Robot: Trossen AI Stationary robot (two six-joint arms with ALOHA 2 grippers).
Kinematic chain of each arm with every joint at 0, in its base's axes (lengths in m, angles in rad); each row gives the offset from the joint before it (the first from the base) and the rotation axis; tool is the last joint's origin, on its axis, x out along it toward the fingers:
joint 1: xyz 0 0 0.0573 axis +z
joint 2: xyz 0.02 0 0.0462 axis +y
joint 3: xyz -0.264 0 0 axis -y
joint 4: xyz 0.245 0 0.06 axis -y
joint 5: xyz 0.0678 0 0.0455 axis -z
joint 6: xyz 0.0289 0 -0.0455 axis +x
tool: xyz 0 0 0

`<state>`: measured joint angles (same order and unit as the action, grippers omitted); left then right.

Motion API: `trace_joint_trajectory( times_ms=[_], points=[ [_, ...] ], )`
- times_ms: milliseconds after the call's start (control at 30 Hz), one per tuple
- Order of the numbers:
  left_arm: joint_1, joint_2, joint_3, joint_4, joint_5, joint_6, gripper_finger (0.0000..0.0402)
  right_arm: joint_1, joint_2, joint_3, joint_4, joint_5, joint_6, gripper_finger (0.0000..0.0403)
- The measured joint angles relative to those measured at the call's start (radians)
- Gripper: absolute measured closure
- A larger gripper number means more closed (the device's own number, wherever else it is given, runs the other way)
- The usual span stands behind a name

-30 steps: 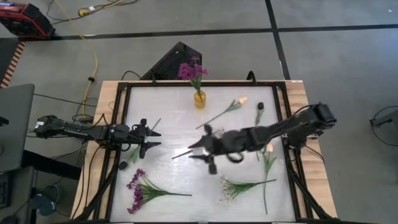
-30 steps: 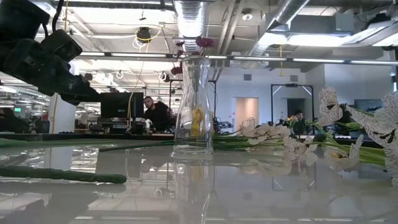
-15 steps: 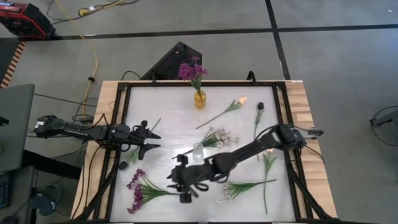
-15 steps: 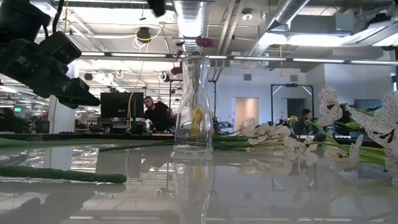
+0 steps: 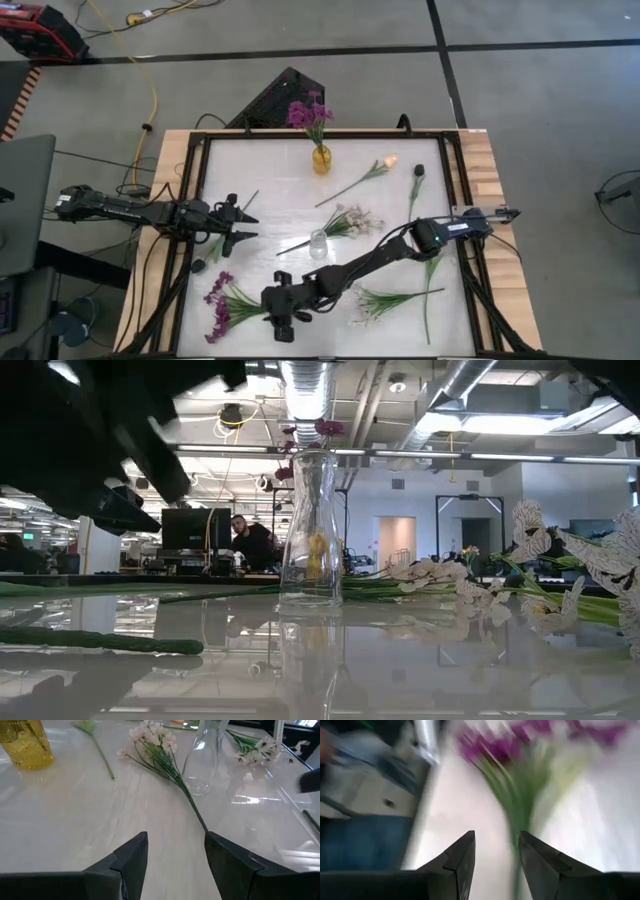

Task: Sort flowers into vase by color
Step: Put the purple flowers into the yellow vase

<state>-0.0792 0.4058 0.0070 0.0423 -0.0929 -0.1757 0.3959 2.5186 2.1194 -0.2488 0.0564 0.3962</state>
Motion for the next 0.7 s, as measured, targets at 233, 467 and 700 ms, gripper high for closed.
trace_joint_trajectory(
  times_ms=[233, 467, 700],
  points=[
    [0.0, 0.0, 0.0, 0.0, -0.001, 0.0, 0.0216, -0.007, 0.028, 0.006, -0.058, 0.037, 0.08, 0.0227],
    [0.0, 0.0, 0.0, 0.001, -0.001, 0.015, 0.0216, 0.02, 0.054, 0.006, -0.084, 0.06, 0.098, 0.0227],
    [0.0, 0.0, 0.0, 0.001, -0.018, 0.015, 0.0216, 0.032, 0.055, 0.006, -0.147, 0.105, 0.095, 0.0242]
  ],
)
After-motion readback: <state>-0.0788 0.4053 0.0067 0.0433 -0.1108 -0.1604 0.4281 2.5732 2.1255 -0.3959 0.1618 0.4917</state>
